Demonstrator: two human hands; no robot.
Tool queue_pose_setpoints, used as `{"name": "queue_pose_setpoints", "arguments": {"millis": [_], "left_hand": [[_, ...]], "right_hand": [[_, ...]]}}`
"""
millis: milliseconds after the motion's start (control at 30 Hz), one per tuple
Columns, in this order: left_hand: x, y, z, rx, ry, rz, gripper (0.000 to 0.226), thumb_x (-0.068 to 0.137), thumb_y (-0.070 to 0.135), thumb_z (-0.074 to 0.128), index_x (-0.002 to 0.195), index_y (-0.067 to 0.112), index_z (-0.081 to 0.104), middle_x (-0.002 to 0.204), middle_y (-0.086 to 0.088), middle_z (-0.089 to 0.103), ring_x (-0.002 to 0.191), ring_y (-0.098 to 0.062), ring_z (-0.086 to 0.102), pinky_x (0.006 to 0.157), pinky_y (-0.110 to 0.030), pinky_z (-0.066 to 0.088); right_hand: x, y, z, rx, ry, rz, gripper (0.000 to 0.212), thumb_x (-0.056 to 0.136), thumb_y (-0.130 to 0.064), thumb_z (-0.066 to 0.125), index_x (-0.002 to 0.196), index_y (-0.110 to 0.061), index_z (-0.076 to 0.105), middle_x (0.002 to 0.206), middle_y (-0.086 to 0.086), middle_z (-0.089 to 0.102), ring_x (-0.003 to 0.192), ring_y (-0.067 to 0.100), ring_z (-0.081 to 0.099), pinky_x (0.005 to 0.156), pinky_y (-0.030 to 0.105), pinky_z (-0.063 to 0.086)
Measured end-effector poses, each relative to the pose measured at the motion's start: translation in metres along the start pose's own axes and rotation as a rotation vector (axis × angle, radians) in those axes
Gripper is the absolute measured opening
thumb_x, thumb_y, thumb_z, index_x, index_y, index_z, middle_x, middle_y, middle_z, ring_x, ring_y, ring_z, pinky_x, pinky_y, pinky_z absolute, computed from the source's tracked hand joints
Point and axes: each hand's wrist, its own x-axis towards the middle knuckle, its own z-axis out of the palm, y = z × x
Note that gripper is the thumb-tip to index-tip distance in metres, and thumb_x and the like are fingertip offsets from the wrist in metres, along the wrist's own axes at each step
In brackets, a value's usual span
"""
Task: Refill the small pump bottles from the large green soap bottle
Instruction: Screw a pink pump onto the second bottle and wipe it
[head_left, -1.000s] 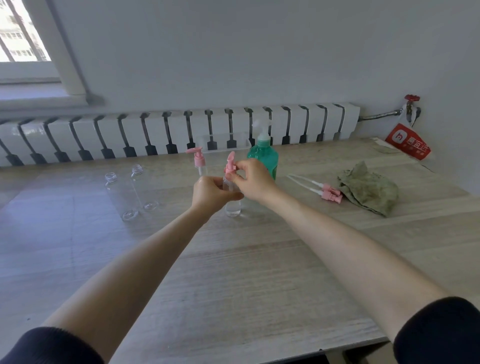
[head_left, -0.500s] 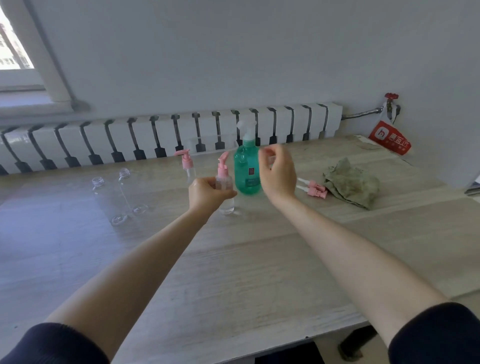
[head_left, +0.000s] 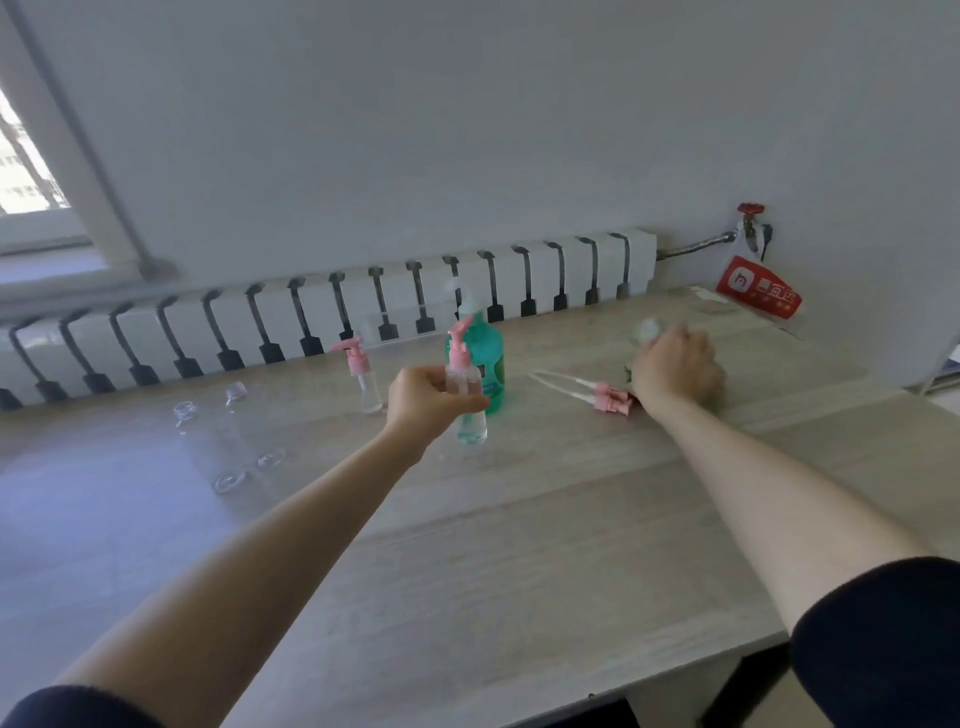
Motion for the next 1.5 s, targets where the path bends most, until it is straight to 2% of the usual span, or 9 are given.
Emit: {"name": "queue_pose_setpoints", "arguments": {"millis": [233, 400, 533, 600, 700, 800, 1033, 1167, 1500], "left_hand": [[0.001, -0.003, -0.002, -0.032, -0.019, -0.024, 0.027, 0.067, 0.016, 0.083, 0.089, 0.011, 0.069, 0.089, -0.001, 0.069, 0.08, -0.013, 0.065, 0.067, -0.023, 0.052], [-0.002, -0.005, -0.007, -0.06, -0.032, -0.022, 0.02, 0.067, 0.013, 0.083, 0.082, 0.011, 0.07, 0.086, -0.003, 0.071, 0.081, -0.014, 0.066, 0.072, -0.028, 0.055], [-0.001, -0.013, -0.008, 0.024, 0.025, 0.001, 0.006, 0.072, 0.002, 0.069, 0.078, 0.002, 0.067, 0.082, -0.019, 0.069, 0.074, -0.024, 0.065, 0.073, -0.05, 0.058], [0.0, -0.015, -0.008, 0.023, 0.049, 0.033, 0.009, 0.072, 0.001, 0.066, 0.08, 0.006, 0.066, 0.081, -0.014, 0.069, 0.078, -0.029, 0.067, 0.069, -0.052, 0.058], [-0.002, -0.016, -0.007, 0.069, 0.081, 0.018, 0.011, 0.075, 0.006, 0.067, 0.077, -0.005, 0.066, 0.075, -0.016, 0.067, 0.068, -0.028, 0.061, 0.066, -0.043, 0.056], [-0.005, -0.012, -0.002, 0.119, 0.101, 0.103, 0.018, 0.079, 0.011, 0.066, 0.071, -0.004, 0.067, 0.066, -0.017, 0.065, 0.059, -0.021, 0.053, 0.059, -0.038, 0.05], [-0.001, -0.023, -0.014, 0.098, 0.048, 0.012, 0.042, 0.059, 0.024, 0.086, 0.076, -0.009, 0.066, 0.068, -0.016, 0.062, 0.063, -0.02, 0.052, 0.068, -0.042, 0.055], [0.0, -0.022, -0.016, 0.077, 0.028, -0.015, 0.043, 0.06, 0.021, 0.086, 0.079, -0.012, 0.065, 0.075, -0.021, 0.065, 0.067, -0.02, 0.052, 0.075, -0.044, 0.056], [-0.005, -0.028, -0.004, 0.244, 0.124, 0.123, 0.019, 0.076, 0.004, 0.054, 0.063, -0.006, 0.064, 0.058, -0.02, 0.061, 0.051, -0.019, 0.046, 0.052, -0.03, 0.043]], "right_hand": [[-0.014, -0.063, -0.061, 0.628, 0.393, -0.112, 0.029, 0.094, -0.025, 0.031, 0.096, -0.004, 0.051, 0.096, 0.01, 0.054, 0.081, 0.024, 0.053, 0.063, 0.032, 0.038], [-0.083, -0.098, -0.083, 1.138, -0.088, -0.442, 0.022, 0.097, -0.017, 0.045, 0.075, -0.016, 0.048, 0.066, -0.004, 0.046, 0.055, 0.005, 0.04, 0.052, 0.013, 0.033], [-0.131, -0.103, -0.048, 1.095, -0.515, -0.608, 0.023, 0.097, -0.017, 0.049, 0.082, -0.007, 0.062, 0.074, 0.003, 0.063, 0.071, 0.015, 0.061, 0.066, 0.026, 0.049], [-0.135, -0.102, -0.034, 1.119, -0.521, -0.552, 0.012, 0.092, -0.018, 0.058, 0.095, -0.007, 0.064, 0.092, 0.003, 0.066, 0.085, 0.013, 0.061, 0.077, 0.024, 0.05], [-0.136, -0.108, -0.021, 0.988, -0.438, -0.415, 0.046, 0.076, -0.037, 0.074, 0.108, -0.012, 0.054, 0.106, 0.0, 0.056, 0.095, 0.01, 0.054, 0.08, 0.02, 0.048], [-0.141, -0.116, -0.019, 0.913, -0.457, -0.308, 0.035, 0.085, -0.04, 0.065, 0.107, -0.014, 0.057, 0.099, -0.002, 0.059, 0.093, 0.012, 0.059, 0.075, 0.021, 0.047], [-0.127, -0.109, -0.018, 1.355, -1.043, -0.122, 0.027, 0.088, -0.027, 0.043, 0.09, -0.006, 0.061, 0.092, 0.015, 0.058, 0.089, 0.026, 0.053, 0.089, 0.035, 0.044], [-0.125, -0.098, -0.017, 1.206, -0.89, -0.257, 0.032, 0.089, -0.001, 0.046, 0.109, -0.012, 0.068, 0.104, 0.01, 0.069, 0.101, 0.023, 0.063, 0.087, 0.03, 0.053], [-0.134, -0.115, -0.005, 1.148, -0.762, -0.279, 0.007, 0.088, -0.019, 0.065, 0.094, -0.016, 0.065, 0.086, -0.006, 0.064, 0.087, 0.009, 0.06, 0.079, 0.021, 0.045]]}}
